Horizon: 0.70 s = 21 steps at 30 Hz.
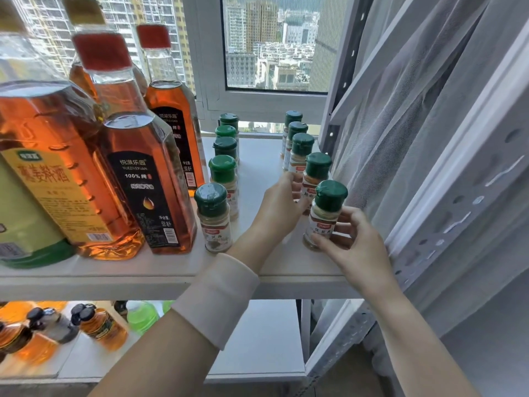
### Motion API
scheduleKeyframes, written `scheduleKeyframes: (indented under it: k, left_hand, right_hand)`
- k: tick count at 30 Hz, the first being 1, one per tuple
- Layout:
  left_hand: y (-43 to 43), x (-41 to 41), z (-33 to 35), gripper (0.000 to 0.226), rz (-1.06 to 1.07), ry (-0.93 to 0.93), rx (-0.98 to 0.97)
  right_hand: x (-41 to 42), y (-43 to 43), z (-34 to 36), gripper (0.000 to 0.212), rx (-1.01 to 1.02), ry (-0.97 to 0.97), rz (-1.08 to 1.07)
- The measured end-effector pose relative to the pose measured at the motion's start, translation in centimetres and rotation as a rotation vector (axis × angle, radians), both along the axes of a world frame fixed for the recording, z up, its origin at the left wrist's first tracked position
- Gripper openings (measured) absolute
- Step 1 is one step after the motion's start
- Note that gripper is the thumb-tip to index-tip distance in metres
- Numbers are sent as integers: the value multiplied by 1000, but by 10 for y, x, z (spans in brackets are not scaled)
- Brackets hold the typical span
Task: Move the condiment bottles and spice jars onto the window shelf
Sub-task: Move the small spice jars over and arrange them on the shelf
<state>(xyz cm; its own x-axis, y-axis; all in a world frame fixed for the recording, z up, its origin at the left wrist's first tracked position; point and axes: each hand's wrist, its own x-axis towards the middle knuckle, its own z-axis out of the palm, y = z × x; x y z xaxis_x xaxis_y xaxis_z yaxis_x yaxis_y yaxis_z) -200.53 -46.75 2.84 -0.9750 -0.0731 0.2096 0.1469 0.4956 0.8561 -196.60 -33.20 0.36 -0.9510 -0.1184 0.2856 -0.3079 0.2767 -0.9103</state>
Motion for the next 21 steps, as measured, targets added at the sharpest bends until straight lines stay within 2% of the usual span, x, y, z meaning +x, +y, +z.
scheduleKeyframes:
  k: [4, 8, 13, 15, 18, 21]
  left_hand:
    - [-2, 6, 1, 46, 34, 8, 86]
    - [-8, 13, 4, 35, 213, 134, 284]
    - [-3, -16, 22, 51, 248, -107, 551]
    - [-2, -32, 30, 57, 261, -154, 652]
    - [-6, -57, 36, 64, 321, -203, 818]
    - [-7, -79, 35, 67, 328, -234, 842]
  right_hand:
    - [6, 1, 3, 43, -71, -38, -2]
    - [9, 4, 8, 86, -217, -46, -25]
    - [-17, -8, 24, 104, -380, -72, -48]
    - [-35, -15, 31, 96, -443, -130, -78]
    - [-62, -21, 36, 73, -522, -227, -127]
    - [-82, -23, 38, 68, -569, -277, -178]
